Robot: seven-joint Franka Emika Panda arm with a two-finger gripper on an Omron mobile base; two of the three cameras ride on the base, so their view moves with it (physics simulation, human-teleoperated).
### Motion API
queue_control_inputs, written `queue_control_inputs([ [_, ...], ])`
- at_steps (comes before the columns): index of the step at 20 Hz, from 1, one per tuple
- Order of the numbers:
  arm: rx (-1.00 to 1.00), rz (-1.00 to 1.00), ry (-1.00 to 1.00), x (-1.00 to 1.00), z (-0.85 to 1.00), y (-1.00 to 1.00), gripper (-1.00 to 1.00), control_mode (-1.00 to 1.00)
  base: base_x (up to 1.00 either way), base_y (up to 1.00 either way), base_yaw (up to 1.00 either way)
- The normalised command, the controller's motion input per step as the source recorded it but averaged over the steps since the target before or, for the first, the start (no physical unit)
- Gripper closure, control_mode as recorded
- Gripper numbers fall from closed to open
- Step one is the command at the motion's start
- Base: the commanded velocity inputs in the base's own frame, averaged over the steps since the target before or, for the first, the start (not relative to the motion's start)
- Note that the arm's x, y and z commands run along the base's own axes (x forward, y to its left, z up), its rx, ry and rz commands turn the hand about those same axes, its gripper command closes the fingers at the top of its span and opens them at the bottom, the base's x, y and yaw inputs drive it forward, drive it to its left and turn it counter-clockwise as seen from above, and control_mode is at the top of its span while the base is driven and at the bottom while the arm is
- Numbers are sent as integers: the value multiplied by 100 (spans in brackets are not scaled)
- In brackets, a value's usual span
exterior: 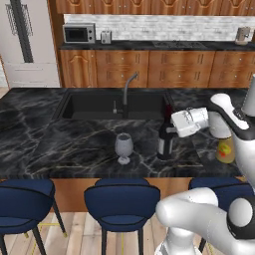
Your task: There is a wine glass and glass cup on the dining counter. Place the wine bottle next to the wine glass and the juice bottle next to the glass cup.
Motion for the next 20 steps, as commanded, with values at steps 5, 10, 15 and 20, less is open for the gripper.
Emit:
queue_control_inputs([
  [5,4,11,-7,7,-2,8,100,-100,0,0,0],
  [10,2,3,-10,0,-13,1,100,-100,0,0,0],
  [15,1,0,-5,0,-13,5,100,-100,0,0,0],
  [20,1,0,0,2,-12,21,100,-100,0,0,0],
])
